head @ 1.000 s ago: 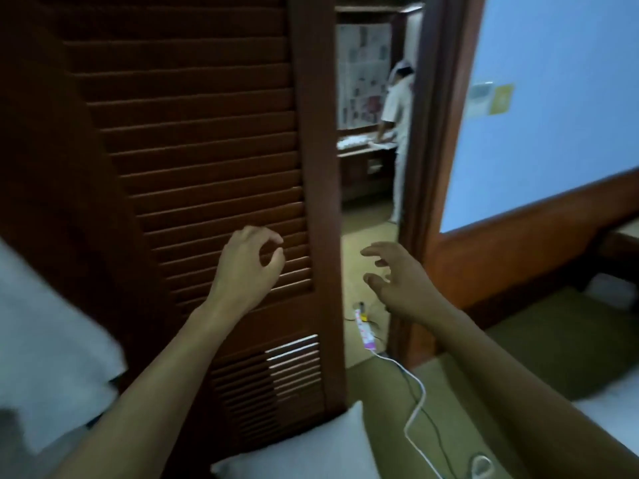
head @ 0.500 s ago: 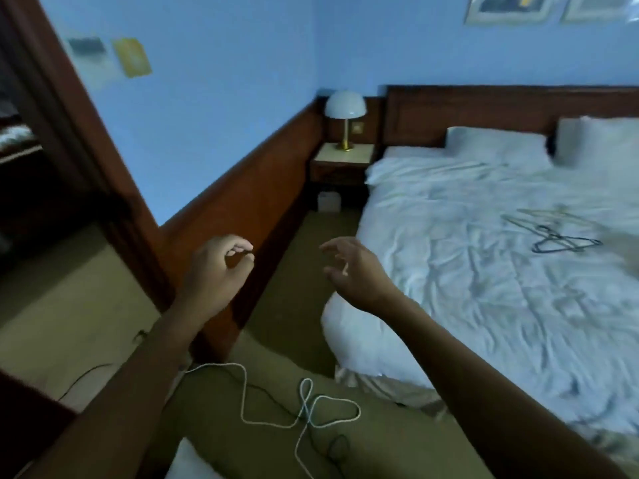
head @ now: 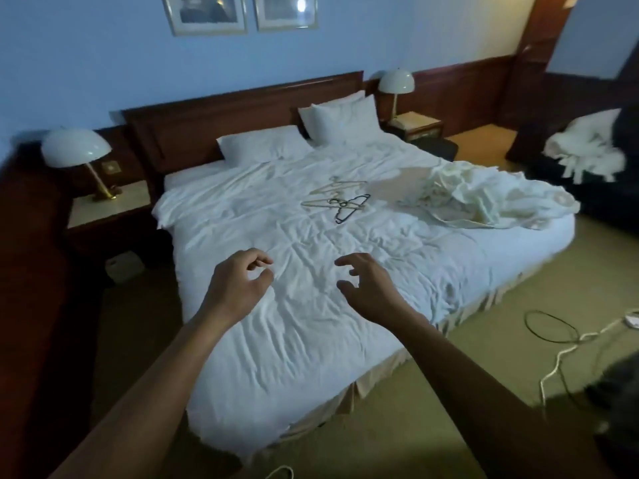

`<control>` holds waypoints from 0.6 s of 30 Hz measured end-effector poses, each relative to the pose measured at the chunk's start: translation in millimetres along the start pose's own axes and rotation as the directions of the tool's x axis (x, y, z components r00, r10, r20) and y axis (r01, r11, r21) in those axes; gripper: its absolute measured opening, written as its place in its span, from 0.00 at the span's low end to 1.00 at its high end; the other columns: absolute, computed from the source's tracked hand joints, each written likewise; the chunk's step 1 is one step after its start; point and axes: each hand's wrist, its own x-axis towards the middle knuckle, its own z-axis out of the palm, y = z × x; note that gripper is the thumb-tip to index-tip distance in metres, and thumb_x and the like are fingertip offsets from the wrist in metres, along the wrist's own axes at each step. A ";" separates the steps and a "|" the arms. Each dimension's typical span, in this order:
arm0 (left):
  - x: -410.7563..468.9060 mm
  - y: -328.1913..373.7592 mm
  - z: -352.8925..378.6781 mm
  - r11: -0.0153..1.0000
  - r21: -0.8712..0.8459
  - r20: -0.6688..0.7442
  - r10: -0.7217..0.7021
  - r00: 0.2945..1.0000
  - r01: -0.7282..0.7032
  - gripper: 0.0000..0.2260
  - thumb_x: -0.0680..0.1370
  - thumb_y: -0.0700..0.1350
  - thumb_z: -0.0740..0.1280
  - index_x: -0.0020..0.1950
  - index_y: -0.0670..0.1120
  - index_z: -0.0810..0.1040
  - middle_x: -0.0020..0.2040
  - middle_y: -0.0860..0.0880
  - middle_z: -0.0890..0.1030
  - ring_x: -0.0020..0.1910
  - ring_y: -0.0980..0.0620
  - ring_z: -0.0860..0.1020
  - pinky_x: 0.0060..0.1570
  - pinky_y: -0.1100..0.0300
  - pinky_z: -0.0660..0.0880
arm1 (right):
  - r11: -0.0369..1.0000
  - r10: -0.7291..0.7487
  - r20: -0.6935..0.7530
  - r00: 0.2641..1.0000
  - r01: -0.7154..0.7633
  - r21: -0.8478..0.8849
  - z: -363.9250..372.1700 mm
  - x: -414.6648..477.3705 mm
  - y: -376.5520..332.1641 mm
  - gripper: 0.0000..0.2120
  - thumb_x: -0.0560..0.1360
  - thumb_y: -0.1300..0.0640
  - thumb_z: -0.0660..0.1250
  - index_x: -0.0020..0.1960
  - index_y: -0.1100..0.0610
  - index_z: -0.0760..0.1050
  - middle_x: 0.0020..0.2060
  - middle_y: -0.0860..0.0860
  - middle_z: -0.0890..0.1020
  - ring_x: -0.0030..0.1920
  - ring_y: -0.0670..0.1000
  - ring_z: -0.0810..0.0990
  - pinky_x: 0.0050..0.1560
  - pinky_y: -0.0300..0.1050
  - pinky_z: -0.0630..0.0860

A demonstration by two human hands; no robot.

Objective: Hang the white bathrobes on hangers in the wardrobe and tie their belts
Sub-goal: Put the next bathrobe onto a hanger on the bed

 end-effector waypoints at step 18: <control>279.6 191.7 292.1 0.942 -0.205 0.297 0.319 0.900 -0.266 0.03 0.76 0.45 0.72 0.50 0.50 0.82 0.47 0.54 0.83 0.50 0.54 0.79 0.50 0.63 0.74 | 0.913 0.378 -0.395 0.837 -0.407 0.011 -216.9 112.8 252.9 0.19 0.77 0.56 0.70 0.67 0.50 0.76 0.68 0.50 0.74 0.60 0.51 0.80 0.53 0.43 0.72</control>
